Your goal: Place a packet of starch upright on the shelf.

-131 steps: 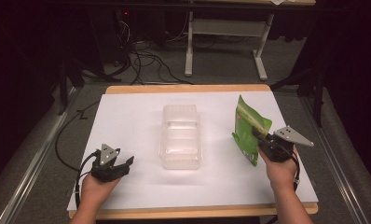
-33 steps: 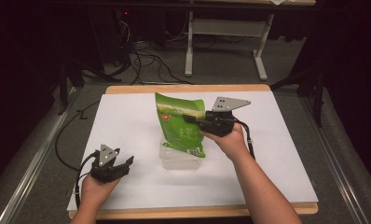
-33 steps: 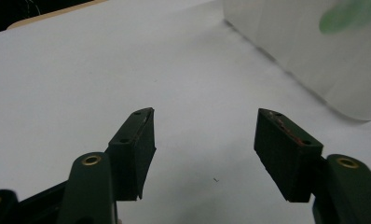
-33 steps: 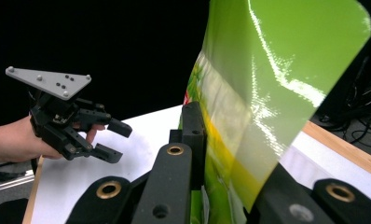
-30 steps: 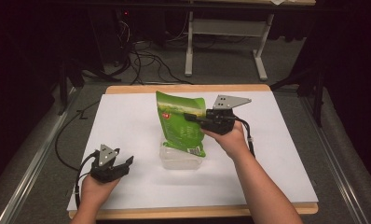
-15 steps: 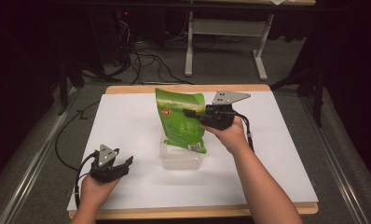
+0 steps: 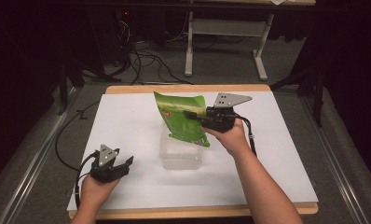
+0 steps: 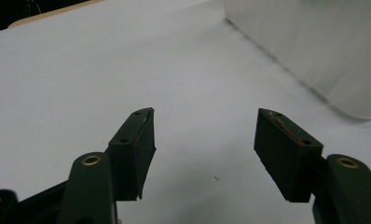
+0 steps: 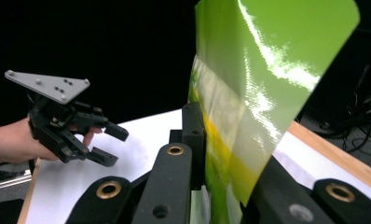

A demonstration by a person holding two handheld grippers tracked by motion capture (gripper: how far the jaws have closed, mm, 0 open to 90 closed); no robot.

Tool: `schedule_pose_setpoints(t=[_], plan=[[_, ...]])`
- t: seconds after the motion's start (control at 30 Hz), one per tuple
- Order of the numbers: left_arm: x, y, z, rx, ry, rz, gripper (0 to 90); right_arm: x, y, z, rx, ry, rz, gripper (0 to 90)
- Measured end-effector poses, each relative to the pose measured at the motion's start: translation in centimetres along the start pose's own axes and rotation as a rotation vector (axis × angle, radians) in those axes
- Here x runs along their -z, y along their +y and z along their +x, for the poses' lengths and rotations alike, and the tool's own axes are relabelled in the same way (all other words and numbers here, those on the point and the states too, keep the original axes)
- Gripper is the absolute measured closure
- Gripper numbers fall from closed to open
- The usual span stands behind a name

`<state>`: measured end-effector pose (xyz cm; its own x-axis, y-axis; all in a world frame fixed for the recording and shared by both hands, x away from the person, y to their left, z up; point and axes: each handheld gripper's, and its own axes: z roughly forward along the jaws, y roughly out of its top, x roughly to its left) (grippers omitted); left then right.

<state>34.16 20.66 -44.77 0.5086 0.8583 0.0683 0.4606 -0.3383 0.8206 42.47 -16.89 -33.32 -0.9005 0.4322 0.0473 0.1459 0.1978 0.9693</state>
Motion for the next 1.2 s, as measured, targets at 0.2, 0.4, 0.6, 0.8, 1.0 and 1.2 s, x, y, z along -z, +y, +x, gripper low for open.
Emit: schedule_pose_setpoints(t=[0.2, 0.4, 0.6, 0.8, 1.0, 1.2], plan=[[0.0, 0.0, 0.0, 0.001, 0.0, 0.0, 38.7, 0.2, 0.3, 0.2, 0.011, 0.021, -0.019, 87.8], [-0.1, 0.0, 0.0, 0.003, 0.002, 0.0, 38.7, 0.9, 0.6, 0.5, 0.022, 0.038, -0.038, 87.9], [0.0, 0.0, 0.0, 0.001, 0.002, 0.002, 38.7, 0.6, 0.7, 0.5, 0.027, 0.051, -0.02, 87.8], [0.1, 0.0, 0.1, 0.008, 0.005, -0.002, 38.7, -0.9, 0.3, -0.3, 0.015, 0.05, 0.013, 87.9], [0.1, -0.1, 0.2, 0.012, 0.006, -0.004, 38.7, -1.4, 0.2, -0.1, 0.016, 0.07, 0.022, 87.9], [0.1, -0.1, 0.2, 0.008, 0.007, 0.0, 38.7, -0.3, 0.8, 0.8, 0.039, 0.089, -0.018, 87.9]])
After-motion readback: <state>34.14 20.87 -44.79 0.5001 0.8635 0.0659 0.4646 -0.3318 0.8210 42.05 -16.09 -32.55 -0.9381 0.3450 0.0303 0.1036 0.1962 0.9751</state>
